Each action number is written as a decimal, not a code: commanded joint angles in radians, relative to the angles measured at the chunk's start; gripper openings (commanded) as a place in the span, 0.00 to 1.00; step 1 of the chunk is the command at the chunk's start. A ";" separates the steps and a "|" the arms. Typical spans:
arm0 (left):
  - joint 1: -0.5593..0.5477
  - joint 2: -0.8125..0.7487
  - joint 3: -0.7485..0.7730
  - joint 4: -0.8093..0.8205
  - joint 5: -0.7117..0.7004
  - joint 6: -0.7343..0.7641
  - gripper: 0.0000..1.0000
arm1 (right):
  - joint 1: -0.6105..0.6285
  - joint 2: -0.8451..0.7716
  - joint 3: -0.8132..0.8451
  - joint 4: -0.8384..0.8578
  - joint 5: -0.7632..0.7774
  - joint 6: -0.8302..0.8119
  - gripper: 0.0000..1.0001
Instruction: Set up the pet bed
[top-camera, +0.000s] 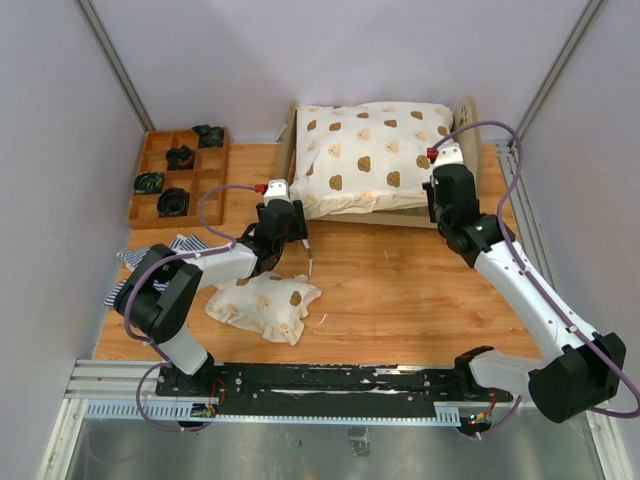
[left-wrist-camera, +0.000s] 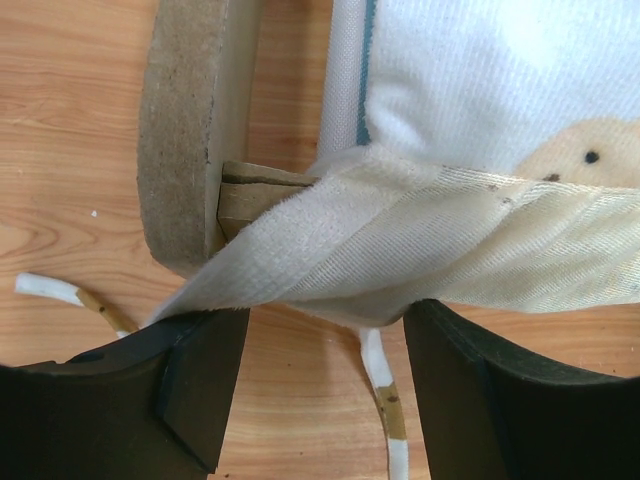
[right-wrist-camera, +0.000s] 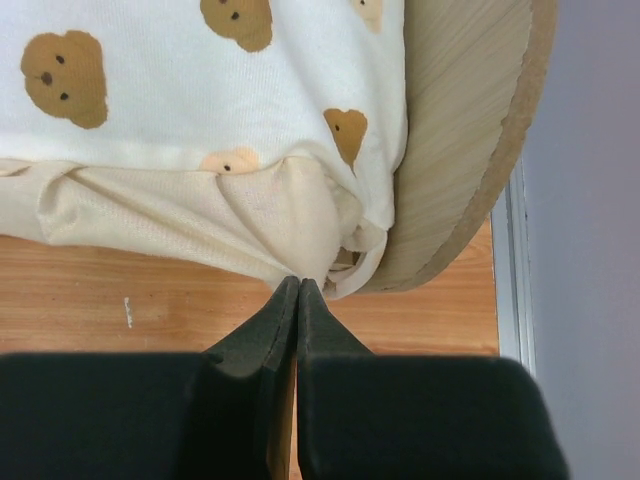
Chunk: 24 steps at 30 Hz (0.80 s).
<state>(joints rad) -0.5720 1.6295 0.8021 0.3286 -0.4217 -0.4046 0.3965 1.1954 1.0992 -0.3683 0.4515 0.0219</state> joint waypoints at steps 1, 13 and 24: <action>0.017 -0.032 0.022 -0.026 -0.129 0.017 0.68 | -0.027 -0.035 -0.010 0.022 0.042 0.028 0.00; 0.017 -0.174 0.011 -0.078 -0.035 0.001 0.68 | -0.045 0.048 0.039 -0.096 -0.099 0.059 0.32; 0.034 -0.317 0.036 -0.160 0.137 -0.032 0.70 | 0.079 0.041 -0.139 0.305 -0.648 -0.430 0.47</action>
<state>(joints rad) -0.5575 1.3067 0.8024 0.2268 -0.3470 -0.4126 0.3943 1.2030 1.0294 -0.2592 0.0299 -0.1509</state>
